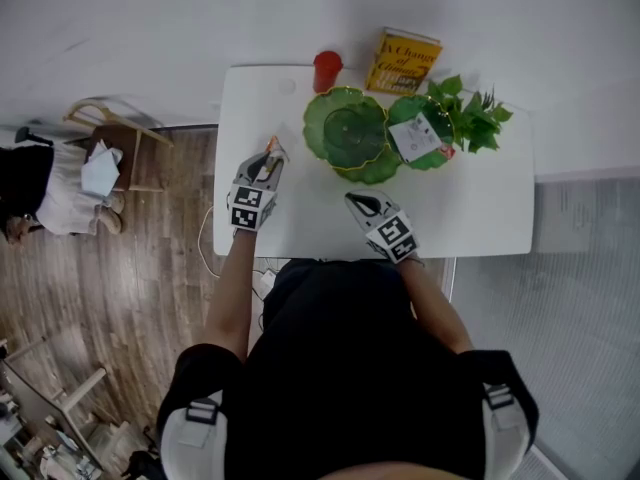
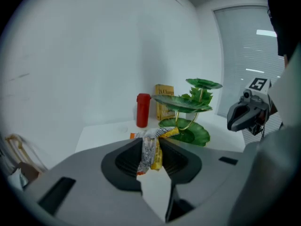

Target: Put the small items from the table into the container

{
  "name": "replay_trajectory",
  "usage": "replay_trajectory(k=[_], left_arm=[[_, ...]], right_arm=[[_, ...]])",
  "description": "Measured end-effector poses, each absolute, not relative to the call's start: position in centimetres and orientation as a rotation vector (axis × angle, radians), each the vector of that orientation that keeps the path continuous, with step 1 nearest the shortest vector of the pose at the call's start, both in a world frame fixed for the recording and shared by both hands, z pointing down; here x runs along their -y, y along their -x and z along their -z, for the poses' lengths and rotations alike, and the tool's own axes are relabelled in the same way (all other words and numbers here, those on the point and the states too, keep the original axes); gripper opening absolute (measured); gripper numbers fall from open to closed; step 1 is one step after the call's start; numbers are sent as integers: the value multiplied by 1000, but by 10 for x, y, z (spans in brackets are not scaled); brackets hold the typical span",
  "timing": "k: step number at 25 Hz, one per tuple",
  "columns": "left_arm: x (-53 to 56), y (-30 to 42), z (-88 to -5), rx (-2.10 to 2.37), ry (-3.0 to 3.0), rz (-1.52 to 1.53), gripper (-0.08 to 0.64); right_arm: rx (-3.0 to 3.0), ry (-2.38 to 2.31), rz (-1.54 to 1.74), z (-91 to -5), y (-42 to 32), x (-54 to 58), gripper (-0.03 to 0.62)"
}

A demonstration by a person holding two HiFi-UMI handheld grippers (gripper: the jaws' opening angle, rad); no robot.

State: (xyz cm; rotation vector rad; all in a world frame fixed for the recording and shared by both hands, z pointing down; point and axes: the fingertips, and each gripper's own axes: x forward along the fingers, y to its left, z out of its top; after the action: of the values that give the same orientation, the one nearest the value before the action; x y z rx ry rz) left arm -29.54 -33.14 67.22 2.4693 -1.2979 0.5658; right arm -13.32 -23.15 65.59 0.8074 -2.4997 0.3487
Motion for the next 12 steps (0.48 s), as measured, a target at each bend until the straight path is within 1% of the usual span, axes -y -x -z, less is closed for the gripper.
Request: replay_trajectory(k=[5,12], left_arm=[[313,282,-628,1334,-2534,-464,106],[291,258,-592,1364,-2582,-429,106]], right_arm=[[2504,-852,-347,-652,119,225,21],[2522,-857,-328,-641,93,217,21]])
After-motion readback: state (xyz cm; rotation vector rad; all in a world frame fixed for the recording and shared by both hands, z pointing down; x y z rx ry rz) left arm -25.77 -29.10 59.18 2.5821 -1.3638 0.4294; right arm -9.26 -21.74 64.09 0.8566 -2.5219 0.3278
